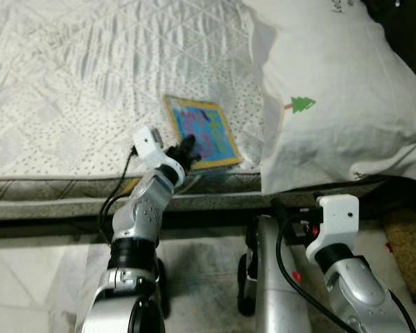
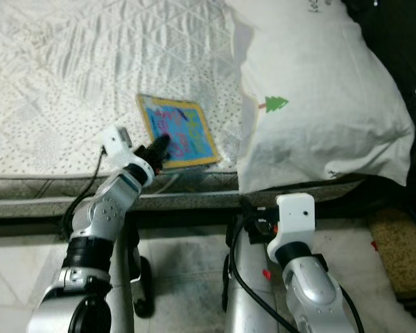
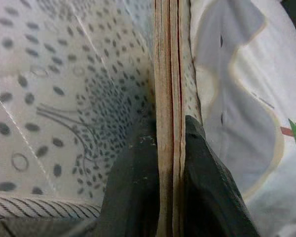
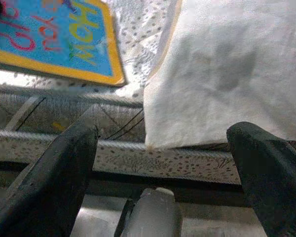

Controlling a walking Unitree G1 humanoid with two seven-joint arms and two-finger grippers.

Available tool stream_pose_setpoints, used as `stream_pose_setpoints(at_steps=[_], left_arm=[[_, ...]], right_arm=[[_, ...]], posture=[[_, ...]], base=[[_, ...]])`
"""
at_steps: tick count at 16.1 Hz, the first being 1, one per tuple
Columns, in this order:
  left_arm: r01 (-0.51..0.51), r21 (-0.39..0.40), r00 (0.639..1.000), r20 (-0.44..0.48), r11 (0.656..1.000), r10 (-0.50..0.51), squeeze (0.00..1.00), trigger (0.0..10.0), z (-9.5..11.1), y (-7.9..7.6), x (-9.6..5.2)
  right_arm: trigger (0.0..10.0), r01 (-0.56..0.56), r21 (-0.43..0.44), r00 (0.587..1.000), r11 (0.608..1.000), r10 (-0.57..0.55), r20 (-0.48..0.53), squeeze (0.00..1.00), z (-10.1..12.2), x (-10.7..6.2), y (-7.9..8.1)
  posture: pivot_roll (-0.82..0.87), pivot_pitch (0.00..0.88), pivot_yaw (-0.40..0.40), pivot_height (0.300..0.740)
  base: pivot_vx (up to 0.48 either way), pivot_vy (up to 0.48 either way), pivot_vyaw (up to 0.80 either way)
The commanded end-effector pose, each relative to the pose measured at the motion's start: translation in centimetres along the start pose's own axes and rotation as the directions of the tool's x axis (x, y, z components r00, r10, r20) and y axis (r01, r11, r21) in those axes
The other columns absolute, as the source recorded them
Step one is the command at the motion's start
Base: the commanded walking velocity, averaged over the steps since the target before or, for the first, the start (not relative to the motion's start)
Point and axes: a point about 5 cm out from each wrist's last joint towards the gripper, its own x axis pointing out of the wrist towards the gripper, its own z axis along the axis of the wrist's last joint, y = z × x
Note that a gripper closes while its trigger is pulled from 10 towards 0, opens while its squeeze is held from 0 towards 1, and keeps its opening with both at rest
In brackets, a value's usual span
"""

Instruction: Clean up the room

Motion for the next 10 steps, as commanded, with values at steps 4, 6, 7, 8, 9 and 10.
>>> stream_pose_setpoints(at_steps=[4, 6, 7, 8, 9, 10], left_arm=[[0.076, -0.047, 0.97, -0.229, 0.996, -0.085, 0.0, 10.0, -3.6, -1.9, 1.4], [0.077, -0.051, 0.967, -0.24, 0.996, -0.087, 0.0, 10.0, -3.0, -1.5, 1.8], [0.078, -0.029, 0.966, -0.246, 0.997, -0.082, 0.0, 10.0, -2.7, -1.2, 2.0], [0.077, -0.005, 0.964, -0.256, 0.997, -0.075, 0.0, 10.0, -2.2, -0.8, 2.3], [0.078, -0.005, 0.964, -0.254, 0.997, -0.077, 0.0, 10.0, -2.1, -0.8, 2.4], [0.082, 0.02, 0.963, -0.259, 0.996, -0.074, 0.0, 10.0, -1.6, -0.5, 2.6]], right_arm=[[10.0, 0.017, -0.034, 1.0, 0.999, -0.017, 0.003, 0.0, 0.4, -1.3, -0.5], [10.0, 0.021, -0.044, 1.0, 0.999, -0.021, -0.002, 0.0, 0.5, -2.1, -0.5], [10.0, 0.026, -0.053, 1.0, 0.998, -0.026, -0.006, 0.0, 0.5, -2.5, -0.6], [10.0, 0.039, -0.065, 0.999, 0.997, -0.04, -0.017, 0.0, 0.5, -3.1, -0.9], [10.0, 0.041, -0.069, 0.999, 0.997, -0.042, -0.019, 0.0, 0.5, -3.2, -1.0], [10.0, 0.051, -0.083, 0.998, 0.995, -0.054, -0.026, 0.0, 0.6, -3.7, -1.3]], posture=[[-0.2, 0.243, 0.001, 0.532], [-0.22, 0.239, -0.005, 0.532], [-0.23, 0.239, -0.006, 0.532], [-0.25, 0.238, -0.012, 0.532], [-0.25, 0.238, -0.012, 0.532], [-0.27, 0.239, -0.018, 0.532]], base=[[0.0, 0.0, 0.0], [0.0, 0.0, 0.0], [0.0, 0.0, 0.0], [0.0, 0.0, 0.0], [0.0, 0.0, 0.0], [0.0, 0.0, 0.0]])
